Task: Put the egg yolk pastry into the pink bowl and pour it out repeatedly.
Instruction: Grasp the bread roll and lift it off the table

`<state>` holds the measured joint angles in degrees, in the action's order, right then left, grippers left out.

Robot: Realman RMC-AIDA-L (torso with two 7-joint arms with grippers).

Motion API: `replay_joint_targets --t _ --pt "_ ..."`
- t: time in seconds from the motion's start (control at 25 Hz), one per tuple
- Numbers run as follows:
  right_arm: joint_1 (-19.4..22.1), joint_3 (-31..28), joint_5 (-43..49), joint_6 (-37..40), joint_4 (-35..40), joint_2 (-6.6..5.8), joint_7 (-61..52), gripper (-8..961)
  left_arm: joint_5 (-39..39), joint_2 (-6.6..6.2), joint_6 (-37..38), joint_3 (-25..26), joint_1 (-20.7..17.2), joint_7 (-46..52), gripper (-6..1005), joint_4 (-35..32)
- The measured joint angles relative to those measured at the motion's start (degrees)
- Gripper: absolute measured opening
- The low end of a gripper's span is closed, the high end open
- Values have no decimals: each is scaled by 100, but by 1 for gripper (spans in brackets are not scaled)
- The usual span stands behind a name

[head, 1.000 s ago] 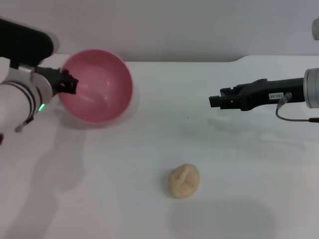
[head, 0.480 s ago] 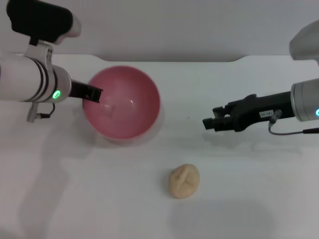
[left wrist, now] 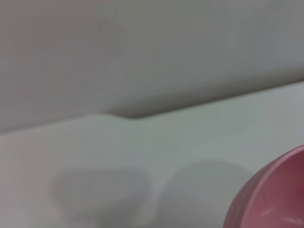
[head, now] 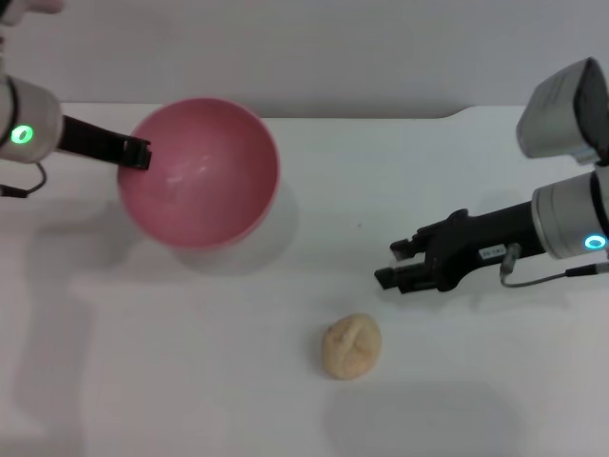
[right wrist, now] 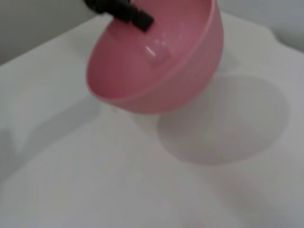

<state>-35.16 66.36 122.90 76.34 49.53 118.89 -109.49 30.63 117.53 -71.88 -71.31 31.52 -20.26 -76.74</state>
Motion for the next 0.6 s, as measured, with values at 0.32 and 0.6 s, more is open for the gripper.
replay_joint_targets --t 0.32,0.6 --pt "-141 496 18 412 166 1 58 532 207 -13 -1340 1402 -21 -755 -1 -50" --pt "-311 526 141 1453 681 -11 304 535 186 -17 -1578 1364 -210 -797 -1 -114"
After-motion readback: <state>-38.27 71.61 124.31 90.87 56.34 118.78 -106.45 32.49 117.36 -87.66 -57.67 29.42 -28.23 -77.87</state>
